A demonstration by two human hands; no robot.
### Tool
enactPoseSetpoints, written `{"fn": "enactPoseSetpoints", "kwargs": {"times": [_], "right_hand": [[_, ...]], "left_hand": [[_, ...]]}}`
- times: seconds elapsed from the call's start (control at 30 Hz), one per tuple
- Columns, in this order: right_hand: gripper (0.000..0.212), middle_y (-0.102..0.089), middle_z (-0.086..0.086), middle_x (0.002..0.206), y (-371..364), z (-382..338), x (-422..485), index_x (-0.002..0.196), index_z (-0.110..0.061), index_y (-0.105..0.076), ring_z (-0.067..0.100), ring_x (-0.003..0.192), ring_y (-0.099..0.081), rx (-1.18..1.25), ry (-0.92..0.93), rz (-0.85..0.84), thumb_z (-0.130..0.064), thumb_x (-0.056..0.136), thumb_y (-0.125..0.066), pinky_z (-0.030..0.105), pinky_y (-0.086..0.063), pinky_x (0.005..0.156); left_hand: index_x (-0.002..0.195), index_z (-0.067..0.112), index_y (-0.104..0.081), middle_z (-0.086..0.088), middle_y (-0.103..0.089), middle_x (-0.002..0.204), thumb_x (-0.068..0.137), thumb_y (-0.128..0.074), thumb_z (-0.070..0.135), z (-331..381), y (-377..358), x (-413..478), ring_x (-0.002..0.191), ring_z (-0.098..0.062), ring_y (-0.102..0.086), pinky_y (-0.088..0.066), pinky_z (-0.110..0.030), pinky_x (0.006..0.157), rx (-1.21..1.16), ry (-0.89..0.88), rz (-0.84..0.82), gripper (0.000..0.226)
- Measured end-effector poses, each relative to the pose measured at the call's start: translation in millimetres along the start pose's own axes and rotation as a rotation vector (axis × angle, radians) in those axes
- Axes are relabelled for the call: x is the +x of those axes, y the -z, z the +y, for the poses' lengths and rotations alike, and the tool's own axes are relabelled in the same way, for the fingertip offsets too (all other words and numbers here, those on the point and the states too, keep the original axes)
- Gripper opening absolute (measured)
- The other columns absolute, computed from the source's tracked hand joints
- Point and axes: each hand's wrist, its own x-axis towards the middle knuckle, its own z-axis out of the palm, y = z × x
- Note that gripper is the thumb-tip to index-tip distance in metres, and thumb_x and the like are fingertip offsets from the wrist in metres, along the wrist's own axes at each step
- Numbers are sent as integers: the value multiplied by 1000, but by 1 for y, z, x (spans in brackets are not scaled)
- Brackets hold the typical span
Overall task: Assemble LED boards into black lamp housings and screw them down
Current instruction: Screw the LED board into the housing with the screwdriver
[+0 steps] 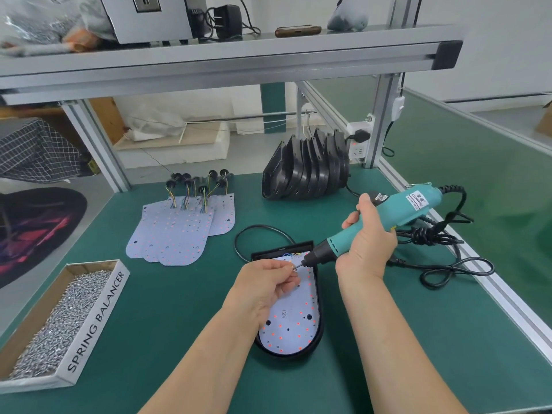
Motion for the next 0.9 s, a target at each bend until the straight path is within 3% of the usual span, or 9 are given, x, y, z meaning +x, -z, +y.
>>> {"fn": "enactPoseSetpoints", "kwargs": {"times": [0.43,0.7,0.9], "right_hand": [[27,-56,-10,51,-1,1,3,95,-12,-54,8,45,-50,2,0,44,-20,86,-77,18,-44,48],[26,-56,-8,48,-5,8,3,94,-11,-55,9,42,-49,-42,-31,85,-19,84,-78,18,-44,45],[24,-55,-10,48,0,4,7,88,-17,-53,8,42,-49,-38,-35,81,-17,84,-77,18,-44,46]], "left_hand": [[88,-5,-67,-13,-69,71,92,-62,-11,-2,-1,-1,61,-17,-69,-56,-18,57,-4,-16,28,9],[80,5,-74,-9,-72,67,81,-71,-10,-15,-16,-8,61,-15,-65,-55,-24,70,124,-176,119,15],[107,12,-67,-8,-75,80,83,-75,-5,-12,-13,-9,64,-12,-68,-51,-18,66,122,-143,59,31]]}}
